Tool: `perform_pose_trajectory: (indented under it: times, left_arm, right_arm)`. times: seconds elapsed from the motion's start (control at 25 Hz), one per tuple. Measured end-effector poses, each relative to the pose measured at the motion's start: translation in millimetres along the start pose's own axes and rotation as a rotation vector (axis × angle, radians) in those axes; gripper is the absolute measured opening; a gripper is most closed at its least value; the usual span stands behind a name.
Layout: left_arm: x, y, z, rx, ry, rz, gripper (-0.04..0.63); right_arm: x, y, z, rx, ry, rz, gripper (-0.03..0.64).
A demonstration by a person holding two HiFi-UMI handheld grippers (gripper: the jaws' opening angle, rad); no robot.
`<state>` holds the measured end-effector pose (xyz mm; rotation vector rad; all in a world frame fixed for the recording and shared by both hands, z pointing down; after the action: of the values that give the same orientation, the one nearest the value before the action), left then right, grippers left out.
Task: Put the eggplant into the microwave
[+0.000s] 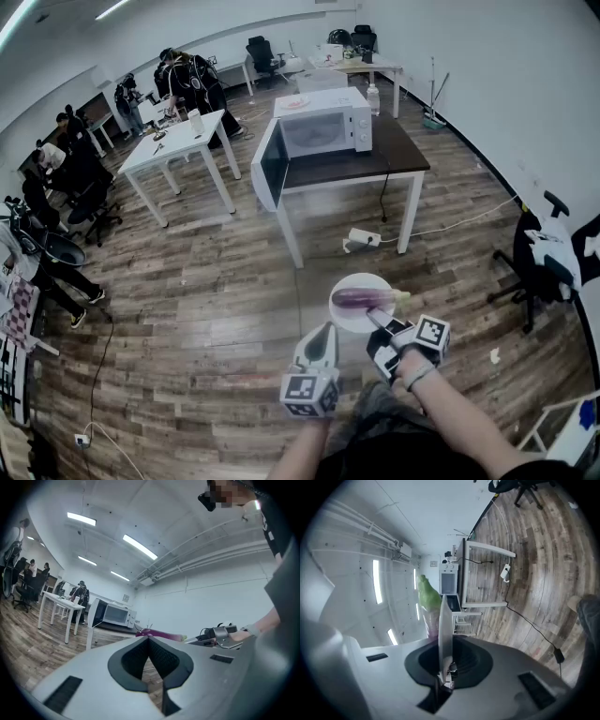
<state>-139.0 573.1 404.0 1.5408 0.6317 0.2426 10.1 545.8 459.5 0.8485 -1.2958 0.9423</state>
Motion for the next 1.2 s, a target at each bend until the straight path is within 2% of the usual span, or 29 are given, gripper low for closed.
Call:
perform_pose_trajectory:
  times: [0.44,0.88,1.2]
  left_arm:
    - [-28.9,6.5,86.0,-0.004,-0.011,0.010,0.000]
    - [-56.1,6.0,211.3,-0.012,-0.022,0.034,0.000]
    - [-69.4,11.9,283.7,-0.007,-0.032,0.036,0.000]
  right_arm:
    - [1.5,-51.3,73.5,-0.041,-0.010,-0.019,0.017]
    - [-20.1,-135.6,180.5,-0.096,-0.049,-0.039,0.017]
    - [-25.5,-189.8,234.3,-0.104,-0.058,-0.032,0.017]
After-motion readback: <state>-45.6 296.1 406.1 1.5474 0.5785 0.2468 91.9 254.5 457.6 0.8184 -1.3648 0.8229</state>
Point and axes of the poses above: the fingertips, and each gripper's own axes: z forward along the fingers, x to its right, y out of its underside, the point moved 4 cm from there along -z, backward along the fingers, and after that the axes turned 9 degrees about x, right-handed, at the moved point
